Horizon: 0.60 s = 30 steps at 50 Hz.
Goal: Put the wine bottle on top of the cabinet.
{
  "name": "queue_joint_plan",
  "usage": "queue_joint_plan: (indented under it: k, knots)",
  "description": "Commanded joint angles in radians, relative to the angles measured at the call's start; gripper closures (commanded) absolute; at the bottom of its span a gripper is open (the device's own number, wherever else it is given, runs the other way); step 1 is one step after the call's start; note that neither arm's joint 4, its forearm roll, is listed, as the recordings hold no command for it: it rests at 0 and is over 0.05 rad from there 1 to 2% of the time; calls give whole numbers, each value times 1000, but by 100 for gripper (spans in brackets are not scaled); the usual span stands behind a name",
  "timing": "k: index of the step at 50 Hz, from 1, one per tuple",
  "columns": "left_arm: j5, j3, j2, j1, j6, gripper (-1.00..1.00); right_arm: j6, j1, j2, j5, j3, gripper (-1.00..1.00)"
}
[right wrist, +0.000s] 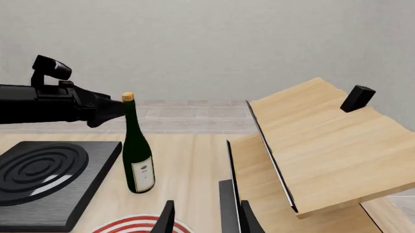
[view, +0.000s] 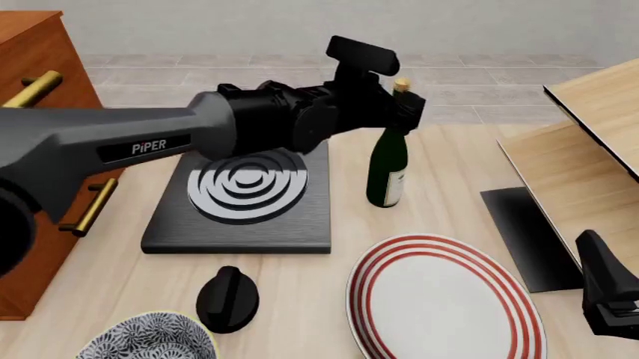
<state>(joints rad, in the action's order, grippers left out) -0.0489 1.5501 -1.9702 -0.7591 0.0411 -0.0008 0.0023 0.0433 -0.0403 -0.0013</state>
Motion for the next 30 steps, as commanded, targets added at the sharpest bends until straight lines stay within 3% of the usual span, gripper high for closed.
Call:
queue_joint_plan:
  k: [1,30]
  knots:
    - [-4,18,-41,5,-8,-100,0,0,2,-2,0,-100]
    - [16,73,-74,9,-39,-100,1,0,-11,12,-1,-100]
